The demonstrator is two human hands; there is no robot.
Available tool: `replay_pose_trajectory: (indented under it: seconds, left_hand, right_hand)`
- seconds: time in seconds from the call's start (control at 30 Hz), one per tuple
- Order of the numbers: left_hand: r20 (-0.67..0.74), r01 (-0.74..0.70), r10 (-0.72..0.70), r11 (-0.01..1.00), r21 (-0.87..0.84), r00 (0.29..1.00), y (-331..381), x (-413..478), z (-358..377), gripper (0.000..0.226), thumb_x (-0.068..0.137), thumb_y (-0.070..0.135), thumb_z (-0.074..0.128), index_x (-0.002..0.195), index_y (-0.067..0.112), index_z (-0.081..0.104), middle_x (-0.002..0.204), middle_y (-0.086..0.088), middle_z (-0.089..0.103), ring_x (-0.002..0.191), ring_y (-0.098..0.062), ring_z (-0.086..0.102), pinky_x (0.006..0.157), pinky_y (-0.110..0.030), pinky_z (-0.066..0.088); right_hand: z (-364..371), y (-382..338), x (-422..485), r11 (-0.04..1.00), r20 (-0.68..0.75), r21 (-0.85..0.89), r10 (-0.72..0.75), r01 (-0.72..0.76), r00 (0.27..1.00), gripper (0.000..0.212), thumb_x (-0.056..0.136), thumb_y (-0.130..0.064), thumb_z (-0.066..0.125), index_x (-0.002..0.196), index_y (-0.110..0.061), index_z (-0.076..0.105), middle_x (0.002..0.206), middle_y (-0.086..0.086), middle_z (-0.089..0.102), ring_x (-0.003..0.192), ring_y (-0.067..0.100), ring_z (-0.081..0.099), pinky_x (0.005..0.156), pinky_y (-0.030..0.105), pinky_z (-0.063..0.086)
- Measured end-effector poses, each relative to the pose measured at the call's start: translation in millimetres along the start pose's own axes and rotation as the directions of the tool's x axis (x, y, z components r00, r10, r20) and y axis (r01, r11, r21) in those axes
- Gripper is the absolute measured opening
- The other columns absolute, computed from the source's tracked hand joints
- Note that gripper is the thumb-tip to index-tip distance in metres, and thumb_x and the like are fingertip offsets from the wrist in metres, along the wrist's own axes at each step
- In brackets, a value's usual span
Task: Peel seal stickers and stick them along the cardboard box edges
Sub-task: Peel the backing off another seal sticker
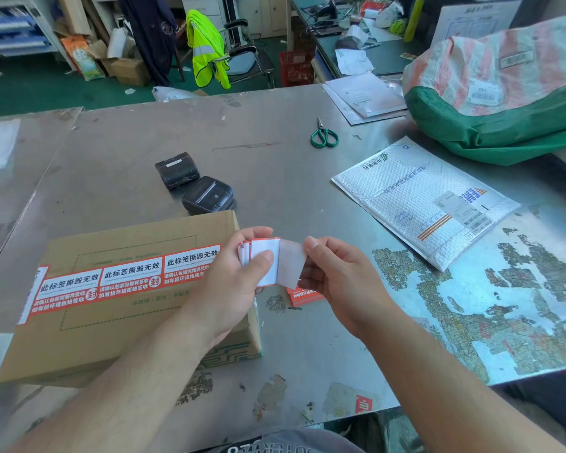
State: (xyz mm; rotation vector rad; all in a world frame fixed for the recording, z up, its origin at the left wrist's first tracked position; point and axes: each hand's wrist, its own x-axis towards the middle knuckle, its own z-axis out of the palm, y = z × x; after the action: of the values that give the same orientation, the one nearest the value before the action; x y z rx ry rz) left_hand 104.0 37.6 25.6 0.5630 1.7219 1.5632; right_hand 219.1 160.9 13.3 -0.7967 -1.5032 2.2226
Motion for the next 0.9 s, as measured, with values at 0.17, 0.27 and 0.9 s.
replay_pose_trajectory:
  seconds: [0.17, 0.27, 0.9]
  left_hand:
    - [0.004, -0.052, 0.052, 0.992, 0.117, 0.999, -4.4, -0.2, -4.9, 0.040, 0.086, 0.029, 0.054, 0.122, 0.046, 0.052, 0.118, -0.012, 0.056, 0.093, -0.016, 0.060, 0.081, -0.033, 0.051]
    - [-0.025, -0.070, 0.078, 0.972, 0.223, 0.997, -5.3, 1.5, -7.6, 0.041, 0.093, 0.025, 0.051, 0.127, 0.048, 0.049, 0.119, -0.005, 0.059, 0.107, -0.018, 0.059, 0.100, -0.042, 0.047]
    - [-0.299, -0.050, 0.057, 0.998, 0.032, 0.953, -2.1, 10.1, -21.2, 0.048, 0.095, 0.005, 0.044, 0.120, 0.044, 0.055, 0.118, -0.005, 0.059, 0.096, -0.020, 0.058, 0.085, -0.040, 0.048]
  right_hand:
    - [-0.5, 1.6, 1.1, 1.000, 0.011, 0.013, 0.000, 0.000, 1.000, 0.023, 0.087, -0.035, 0.061, 0.070, -0.022, 0.068, 0.079, 0.007, 0.071, 0.081, 0.029, 0.066, 0.082, 0.047, 0.048]
    - [0.3, 1.0, 1.4, 1.000, 0.010, 0.017, 0.001, -0.001, 1.000, 0.024, 0.088, -0.034, 0.061, 0.068, -0.023, 0.069, 0.077, 0.004, 0.071, 0.078, 0.026, 0.064, 0.081, 0.046, 0.048]
    - [-8.7, -6.8, 10.0, 0.987, -0.038, 0.158, -0.009, 0.015, 0.999, 0.019, 0.095, -0.023, 0.059, 0.082, -0.010, 0.057, 0.090, 0.018, 0.056, 0.087, 0.031, 0.052, 0.066, 0.031, 0.050]
